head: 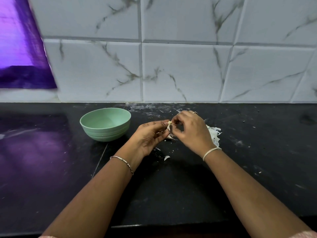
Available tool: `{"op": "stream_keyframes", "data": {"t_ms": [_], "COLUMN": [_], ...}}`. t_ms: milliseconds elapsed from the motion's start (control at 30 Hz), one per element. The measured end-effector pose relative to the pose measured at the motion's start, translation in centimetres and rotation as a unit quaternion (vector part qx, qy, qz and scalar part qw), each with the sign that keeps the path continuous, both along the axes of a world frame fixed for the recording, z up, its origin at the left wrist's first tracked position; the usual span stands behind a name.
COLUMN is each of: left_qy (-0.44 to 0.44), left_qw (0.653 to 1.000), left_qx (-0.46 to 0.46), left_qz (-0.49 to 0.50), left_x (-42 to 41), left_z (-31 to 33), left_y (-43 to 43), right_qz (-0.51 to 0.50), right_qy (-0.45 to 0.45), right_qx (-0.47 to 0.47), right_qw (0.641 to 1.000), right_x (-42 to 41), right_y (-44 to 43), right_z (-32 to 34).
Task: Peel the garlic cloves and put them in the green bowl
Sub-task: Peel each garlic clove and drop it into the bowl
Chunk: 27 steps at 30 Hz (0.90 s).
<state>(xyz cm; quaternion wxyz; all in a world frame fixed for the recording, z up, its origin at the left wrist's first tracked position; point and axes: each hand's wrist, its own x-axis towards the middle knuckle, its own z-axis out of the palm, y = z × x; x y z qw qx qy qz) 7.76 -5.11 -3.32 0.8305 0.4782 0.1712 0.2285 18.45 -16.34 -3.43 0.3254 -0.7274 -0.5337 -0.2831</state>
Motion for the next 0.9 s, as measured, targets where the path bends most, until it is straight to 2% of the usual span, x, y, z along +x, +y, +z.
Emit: {"op": "stream_keyframes", "data": {"t_ms": [67,367,533,633,733,900], "left_qy": [0.003,-0.012,0.009,0.023,0.031,0.047], "left_qw": [1.0,0.998,0.995,0.994,0.992,0.987], "left_qx": [0.009,0.052,0.094,0.108,0.115,0.143], "left_qz": [-0.011,-0.031,-0.021,-0.024,-0.041,-0.051], "left_x": [-0.1,-0.2,0.0,0.0,0.0,0.4], "left_z": [0.2,0.1,0.0,0.1,0.1,-0.5], "left_y": [0.2,0.2,0.1,0.0,-0.1,-0.4], "right_qz": [0.0,0.019,0.008,-0.05,-0.147,-0.214], "right_qy": [0.002,0.14,0.141,0.105,0.072,0.152], "right_qx": [0.007,0.043,0.036,0.028,-0.049,-0.094], "right_qw": [1.0,0.989,0.989,0.993,0.985,0.96], "right_x": [-0.1,-0.1,-0.2,0.6,2.4,5.0], "right_y": [-0.1,0.3,0.2,-0.5,-1.9,-4.2], "right_z": [0.0,-0.2,-0.1,0.3,0.7,0.9]}}
